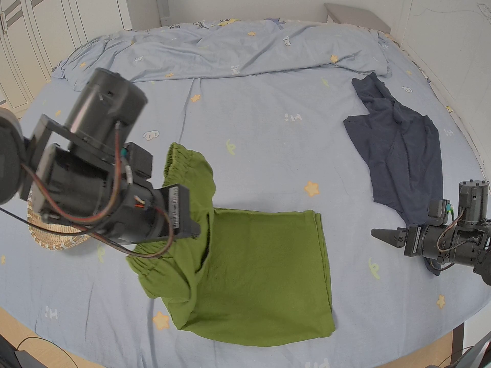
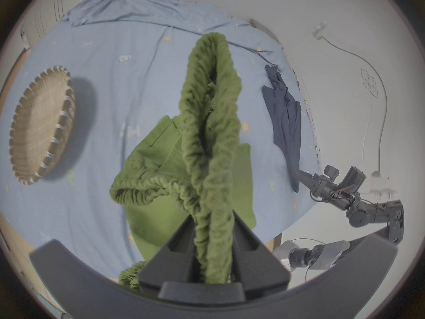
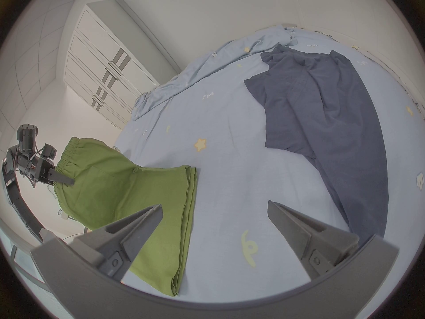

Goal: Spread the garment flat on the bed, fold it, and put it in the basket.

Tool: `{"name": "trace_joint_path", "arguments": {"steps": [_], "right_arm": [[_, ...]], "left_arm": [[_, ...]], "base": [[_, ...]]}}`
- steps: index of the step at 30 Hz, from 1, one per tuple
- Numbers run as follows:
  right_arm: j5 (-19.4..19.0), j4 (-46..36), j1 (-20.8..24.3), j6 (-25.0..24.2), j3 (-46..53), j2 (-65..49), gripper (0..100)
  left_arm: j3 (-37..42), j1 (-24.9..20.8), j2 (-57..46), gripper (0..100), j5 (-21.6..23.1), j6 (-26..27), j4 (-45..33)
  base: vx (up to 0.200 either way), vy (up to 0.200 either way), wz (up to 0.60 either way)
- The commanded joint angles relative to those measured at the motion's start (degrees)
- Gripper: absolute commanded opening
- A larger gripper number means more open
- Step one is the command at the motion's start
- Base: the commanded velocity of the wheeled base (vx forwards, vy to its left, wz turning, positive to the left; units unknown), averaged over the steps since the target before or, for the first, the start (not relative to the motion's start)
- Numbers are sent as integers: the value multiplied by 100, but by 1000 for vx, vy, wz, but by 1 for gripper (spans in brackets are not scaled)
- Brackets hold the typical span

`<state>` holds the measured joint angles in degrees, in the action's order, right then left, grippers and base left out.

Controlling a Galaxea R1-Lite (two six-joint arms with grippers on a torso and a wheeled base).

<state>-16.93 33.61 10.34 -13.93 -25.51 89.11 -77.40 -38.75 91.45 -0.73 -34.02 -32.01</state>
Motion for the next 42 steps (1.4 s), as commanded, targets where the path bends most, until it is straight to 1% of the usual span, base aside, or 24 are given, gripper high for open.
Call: {"name": "trace_joint_path", "arguments": {"steps": [1, 4, 5, 6, 10, 13, 20, 26, 27, 33, 36, 42], "right_arm": [[-3, 5, -5, -4, 11, 27, 100], [-3, 5, -14, -4, 11, 45, 100], [-3, 5, -14, -4, 11, 45, 100], [-3, 5, -23, -4, 11, 97, 100], [-3, 14, -14, -13, 11, 194, 100], [-3, 23, -14, -13, 11, 194, 100], [-3, 14, -23, -13, 11, 185, 100], [-3, 14, -5, -13, 20, 185, 100], [-3, 14, -5, -13, 20, 185, 100], [-3, 14, -23, -13, 20, 185, 100], [-3, 14, -23, -13, 20, 185, 100], [-3, 23, -5, -13, 29, 185, 100]], "left_arm": [[-162, -528, 918, 0, -24, -500, 415], [-170, -704, 1208, 0, -32, -816, 529], [-170, -713, 1226, 0, -24, -834, 538], [-170, -774, 1278, 0, -24, -975, 582], [-153, -976, 1305, 0, -32, -1247, 775], [-118, -1099, 1296, 0, -32, -1282, 846], [-126, -1117, 1481, 0, -59, -1317, 978], [-100, -1152, 1797, 0, -261, -1546, 1364], [-100, -1152, 1823, 100, -270, -1555, 1373], [-118, -1345, 2017, 100, -331, -1678, 1733], [-47, -1424, 1964, 100, -314, -1862, 2138], [348, -1354, 1683, 100, -129, -1924, 2621]], "base": [[0, 0, 0], [0, 0, 0], [0, 0, 0], [0, 0, 0], [0, 0, 0], [0, 0, 0], [0, 0, 0], [0, 0, 0], [0, 0, 0], [0, 0, 0], [0, 0, 0], [0, 0, 0]]}}
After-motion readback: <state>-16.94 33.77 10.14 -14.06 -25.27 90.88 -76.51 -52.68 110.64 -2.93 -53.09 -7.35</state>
